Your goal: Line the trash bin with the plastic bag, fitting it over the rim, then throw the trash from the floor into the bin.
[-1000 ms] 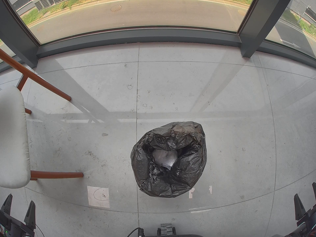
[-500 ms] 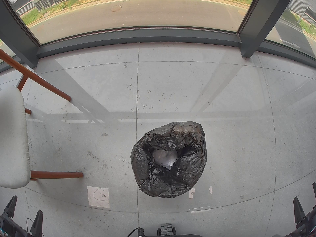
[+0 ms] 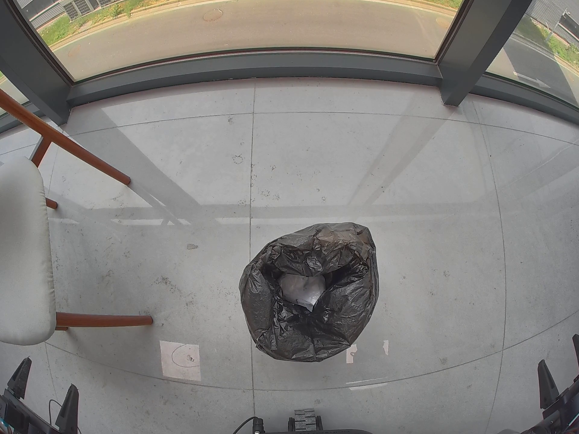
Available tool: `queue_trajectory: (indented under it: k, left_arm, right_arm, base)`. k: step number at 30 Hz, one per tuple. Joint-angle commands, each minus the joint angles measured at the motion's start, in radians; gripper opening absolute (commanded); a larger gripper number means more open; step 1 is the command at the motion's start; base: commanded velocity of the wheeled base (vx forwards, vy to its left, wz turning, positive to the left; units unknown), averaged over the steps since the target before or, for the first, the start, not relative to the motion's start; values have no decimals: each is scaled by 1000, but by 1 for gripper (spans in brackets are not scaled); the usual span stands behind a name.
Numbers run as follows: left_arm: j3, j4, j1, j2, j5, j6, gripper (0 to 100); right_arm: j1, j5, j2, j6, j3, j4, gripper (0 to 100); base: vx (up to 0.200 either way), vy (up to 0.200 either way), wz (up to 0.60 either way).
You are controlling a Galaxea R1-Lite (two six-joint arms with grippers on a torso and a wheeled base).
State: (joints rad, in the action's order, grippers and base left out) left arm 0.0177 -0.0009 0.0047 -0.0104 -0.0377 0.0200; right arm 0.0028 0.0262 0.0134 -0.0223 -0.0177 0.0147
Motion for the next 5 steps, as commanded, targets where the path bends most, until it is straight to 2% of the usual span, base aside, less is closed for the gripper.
queue_trajectory:
  k: [1,5]
  left_arm:
    - [-18,1,1,6,2,-3,100]
    - [-18,-5,0,6,1,8,100]
  right_arm:
    - [0,-2,-4,-1,15,-1,100]
    - [0,-2,-4,-2,15,1,100]
  base:
    - [0,0,0]
    - [0,0,0]
